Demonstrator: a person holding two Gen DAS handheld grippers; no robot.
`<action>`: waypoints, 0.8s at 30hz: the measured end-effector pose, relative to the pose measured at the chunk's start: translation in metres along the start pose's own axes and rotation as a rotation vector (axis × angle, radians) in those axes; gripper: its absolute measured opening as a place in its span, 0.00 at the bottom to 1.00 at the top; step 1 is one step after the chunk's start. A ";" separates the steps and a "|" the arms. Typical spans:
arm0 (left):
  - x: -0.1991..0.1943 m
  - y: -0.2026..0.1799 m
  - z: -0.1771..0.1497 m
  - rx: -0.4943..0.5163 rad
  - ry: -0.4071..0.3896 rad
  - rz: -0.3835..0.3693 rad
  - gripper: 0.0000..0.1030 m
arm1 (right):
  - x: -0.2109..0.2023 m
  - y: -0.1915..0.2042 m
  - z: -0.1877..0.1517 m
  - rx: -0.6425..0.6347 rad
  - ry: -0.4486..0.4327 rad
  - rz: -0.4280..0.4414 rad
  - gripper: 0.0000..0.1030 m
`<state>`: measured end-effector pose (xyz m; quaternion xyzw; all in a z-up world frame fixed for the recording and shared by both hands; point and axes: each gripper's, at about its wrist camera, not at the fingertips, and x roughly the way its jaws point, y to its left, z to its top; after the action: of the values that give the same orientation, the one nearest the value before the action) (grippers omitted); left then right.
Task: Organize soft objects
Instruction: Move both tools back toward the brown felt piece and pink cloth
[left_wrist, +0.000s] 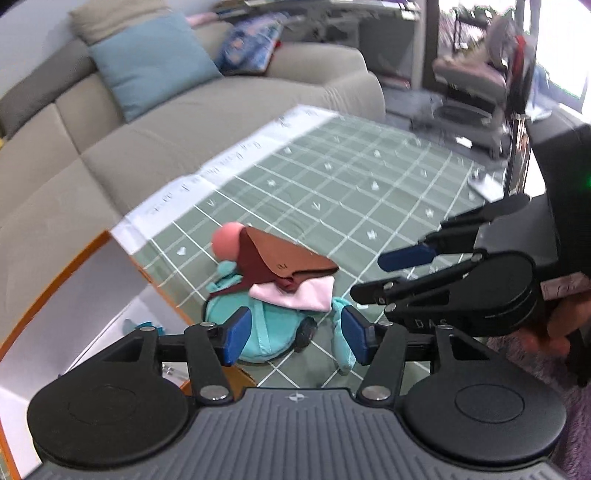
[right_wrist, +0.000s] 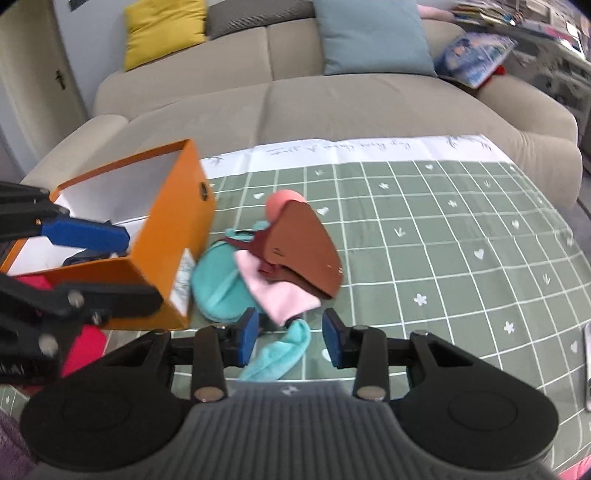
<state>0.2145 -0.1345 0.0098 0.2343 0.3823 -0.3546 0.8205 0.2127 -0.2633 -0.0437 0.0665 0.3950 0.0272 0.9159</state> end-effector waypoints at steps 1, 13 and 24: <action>0.007 0.000 0.001 0.008 0.014 -0.003 0.64 | 0.005 -0.004 0.000 0.005 0.001 0.004 0.37; 0.069 0.013 0.020 0.164 0.165 -0.006 0.67 | 0.051 -0.029 0.003 0.066 0.032 0.078 0.36; 0.095 0.025 0.030 0.226 0.225 -0.033 0.65 | 0.088 -0.025 0.029 0.083 -0.014 0.170 0.30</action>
<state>0.2903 -0.1763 -0.0449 0.3572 0.4332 -0.3804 0.7349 0.2936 -0.2823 -0.0909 0.1378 0.3821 0.0879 0.9095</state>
